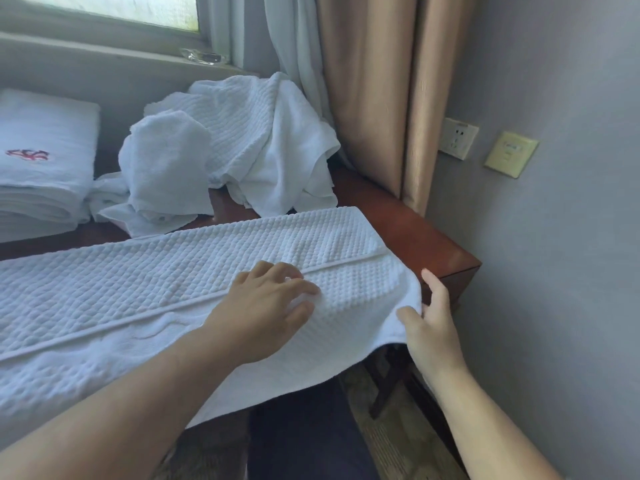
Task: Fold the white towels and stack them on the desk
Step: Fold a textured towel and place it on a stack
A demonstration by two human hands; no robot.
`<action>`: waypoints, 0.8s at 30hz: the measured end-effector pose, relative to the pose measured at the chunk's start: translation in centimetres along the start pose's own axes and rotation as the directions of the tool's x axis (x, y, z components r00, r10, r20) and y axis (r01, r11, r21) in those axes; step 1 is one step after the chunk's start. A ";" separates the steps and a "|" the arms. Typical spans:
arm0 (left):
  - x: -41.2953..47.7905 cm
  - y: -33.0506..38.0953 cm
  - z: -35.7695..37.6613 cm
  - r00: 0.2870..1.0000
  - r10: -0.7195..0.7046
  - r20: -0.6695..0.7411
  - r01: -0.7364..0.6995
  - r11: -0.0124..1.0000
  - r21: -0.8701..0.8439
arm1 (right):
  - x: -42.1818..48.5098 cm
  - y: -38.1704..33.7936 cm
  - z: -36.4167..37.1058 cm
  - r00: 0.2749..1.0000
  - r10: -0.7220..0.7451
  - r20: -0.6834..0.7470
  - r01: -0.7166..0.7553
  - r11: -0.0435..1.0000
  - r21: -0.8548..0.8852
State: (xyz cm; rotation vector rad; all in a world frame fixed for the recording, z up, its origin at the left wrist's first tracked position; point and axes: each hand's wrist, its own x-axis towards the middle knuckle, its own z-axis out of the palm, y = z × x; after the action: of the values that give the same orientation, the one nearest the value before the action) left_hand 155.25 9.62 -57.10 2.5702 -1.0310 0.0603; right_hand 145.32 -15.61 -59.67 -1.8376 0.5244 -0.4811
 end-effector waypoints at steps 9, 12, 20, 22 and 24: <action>-1.0 2.3 -3.8 0.992 -0.006 0.124 0.041 0.959 -0.281 | 3.7 -6.4 0.5 0.982 0.027 0.187 -0.155 0.681 0.716; -1.6 2.8 -4.0 0.995 -0.047 0.088 0.058 0.990 -0.129 | 5.3 -8.0 1.2 0.984 0.067 0.167 -0.172 0.617 0.768; -0.3 1.1 -5.4 0.924 -0.362 -0.122 0.318 0.905 -0.283 | 7.7 -7.6 2.4 0.899 -0.178 0.401 -0.012 0.904 0.428; 0.5 0.5 -5.9 0.928 -0.339 -0.154 0.303 0.928 -0.216 | 8.0 -7.2 3.0 0.901 -0.276 0.336 0.229 0.958 0.172; 1.5 -0.3 -6.9 0.941 -0.282 -0.190 0.263 0.958 -0.117 | 8.4 -7.4 3.6 0.899 -0.400 0.177 0.422 0.899 -0.114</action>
State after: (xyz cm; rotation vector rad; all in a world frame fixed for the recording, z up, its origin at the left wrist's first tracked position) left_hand 157.20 11.24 -50.48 2.5350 -0.5835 0.1966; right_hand 155.10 -15.46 -53.16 -2.1210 0.0621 -0.5925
